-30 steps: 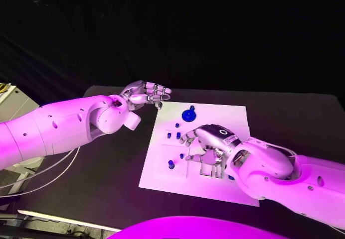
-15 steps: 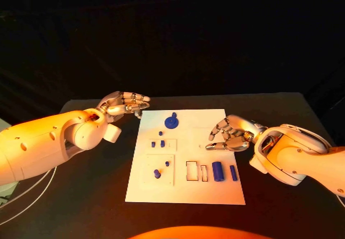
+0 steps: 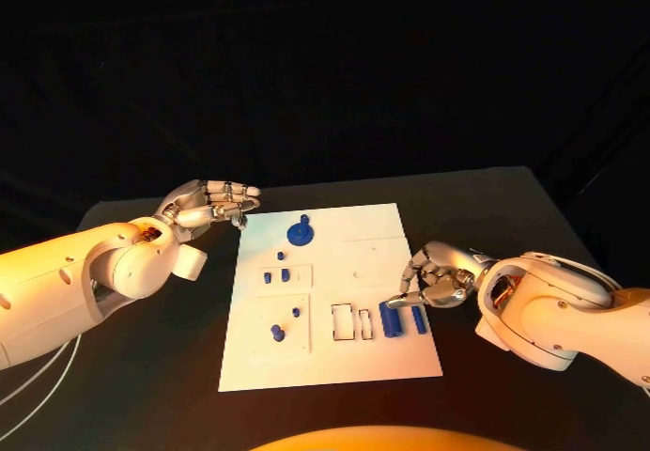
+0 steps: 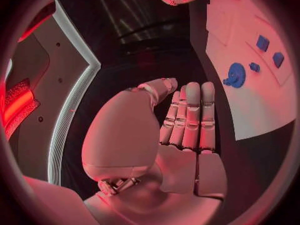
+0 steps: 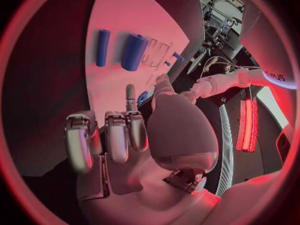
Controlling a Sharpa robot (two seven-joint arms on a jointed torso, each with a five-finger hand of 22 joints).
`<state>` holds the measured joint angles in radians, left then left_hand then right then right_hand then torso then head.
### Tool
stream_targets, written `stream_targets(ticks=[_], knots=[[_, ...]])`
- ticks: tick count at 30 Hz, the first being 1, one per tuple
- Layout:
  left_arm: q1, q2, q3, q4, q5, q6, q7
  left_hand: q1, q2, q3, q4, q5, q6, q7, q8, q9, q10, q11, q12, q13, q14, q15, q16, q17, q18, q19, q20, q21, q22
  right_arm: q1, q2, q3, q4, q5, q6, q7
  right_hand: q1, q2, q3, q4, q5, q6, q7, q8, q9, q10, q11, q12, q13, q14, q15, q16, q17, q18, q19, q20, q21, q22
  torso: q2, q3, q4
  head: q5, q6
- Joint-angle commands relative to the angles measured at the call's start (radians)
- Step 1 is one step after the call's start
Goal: Assemble the parts on the task board
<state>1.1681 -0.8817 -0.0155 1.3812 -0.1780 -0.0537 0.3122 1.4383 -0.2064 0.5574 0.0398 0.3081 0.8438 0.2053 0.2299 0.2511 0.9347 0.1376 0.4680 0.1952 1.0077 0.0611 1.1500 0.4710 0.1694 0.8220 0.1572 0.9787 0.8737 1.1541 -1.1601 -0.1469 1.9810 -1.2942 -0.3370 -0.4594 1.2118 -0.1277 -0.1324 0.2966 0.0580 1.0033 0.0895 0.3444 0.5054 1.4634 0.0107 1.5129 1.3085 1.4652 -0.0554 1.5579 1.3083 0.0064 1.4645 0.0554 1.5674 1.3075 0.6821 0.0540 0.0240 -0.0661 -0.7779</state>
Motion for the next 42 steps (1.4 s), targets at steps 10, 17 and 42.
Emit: stream_targets(ticks=[10, 17, 42], knots=[[-0.001, -0.003, -0.001, 0.005, 0.012, 0.004, 0.017, -0.008, 0.003, -0.001, -0.004, 0.004, -0.001, 0.000, -0.001, -0.002, 0.000, -0.001, 0.004, 0.000, 0.006, 0.001, -0.006, -0.001, 0.015, -0.007, 0.002, 0.002, 0.000, -0.062, 0.033, -0.002, -0.002, -0.145, -0.009, -0.122, -0.047, -0.015, -0.019, 0.001, 0.007, -0.001, -0.005, 0.010, 0.008, 0.067, -0.001, -0.001, 0.200, 0.101, 0.000, 0.005, 0.239, -0.006, 0.106, -0.004, 0.003, 0.263, 0.000, -0.0016, -0.0008, 0.003, -0.014], [-0.001, -0.004, -0.001, 0.005, 0.012, 0.008, 0.015, -0.008, 0.003, -0.001, -0.004, 0.004, -0.001, 0.000, -0.001, -0.002, 0.000, -0.001, 0.004, 0.000, 0.006, 0.001, -0.006, -0.001, 0.015, -0.007, 0.002, 0.002, 0.000, -0.084, 0.064, -0.002, -0.029, -0.176, 0.004, -0.137, -0.063, -0.014, -0.018, 0.001, 0.009, 0.004, -0.007, 0.017, 0.012, 0.068, -0.003, 0.001, 0.202, 0.102, 0.000, 0.008, 0.246, -0.006, 0.106, -0.005, 0.003, 0.263, 0.000, -0.0016, -0.0009, 0.007, -0.018], [-0.001, -0.008, -0.002, 0.004, 0.003, 0.053, -0.027, -0.010, 0.006, 0.001, -0.005, 0.005, -0.003, 0.000, -0.001, -0.003, -0.005, -0.001, 0.002, -0.002, 0.005, 0.001, -0.007, -0.002, 0.015, -0.007, 0.002, 0.000, -0.001, -0.135, 0.150, -0.002, -0.090, -0.209, 0.005, -0.180, 0.164, 0.044, 0.131, -0.010, 0.004, 0.027, -0.028, 0.059, 0.032, 0.068, -0.022, -0.009, 0.204, 0.104, -0.017, 0.010, 0.255, -0.006, 0.106, -0.019, 0.003, 0.263, 0.000, -0.0029, -0.0007, 0.015, -0.020]])
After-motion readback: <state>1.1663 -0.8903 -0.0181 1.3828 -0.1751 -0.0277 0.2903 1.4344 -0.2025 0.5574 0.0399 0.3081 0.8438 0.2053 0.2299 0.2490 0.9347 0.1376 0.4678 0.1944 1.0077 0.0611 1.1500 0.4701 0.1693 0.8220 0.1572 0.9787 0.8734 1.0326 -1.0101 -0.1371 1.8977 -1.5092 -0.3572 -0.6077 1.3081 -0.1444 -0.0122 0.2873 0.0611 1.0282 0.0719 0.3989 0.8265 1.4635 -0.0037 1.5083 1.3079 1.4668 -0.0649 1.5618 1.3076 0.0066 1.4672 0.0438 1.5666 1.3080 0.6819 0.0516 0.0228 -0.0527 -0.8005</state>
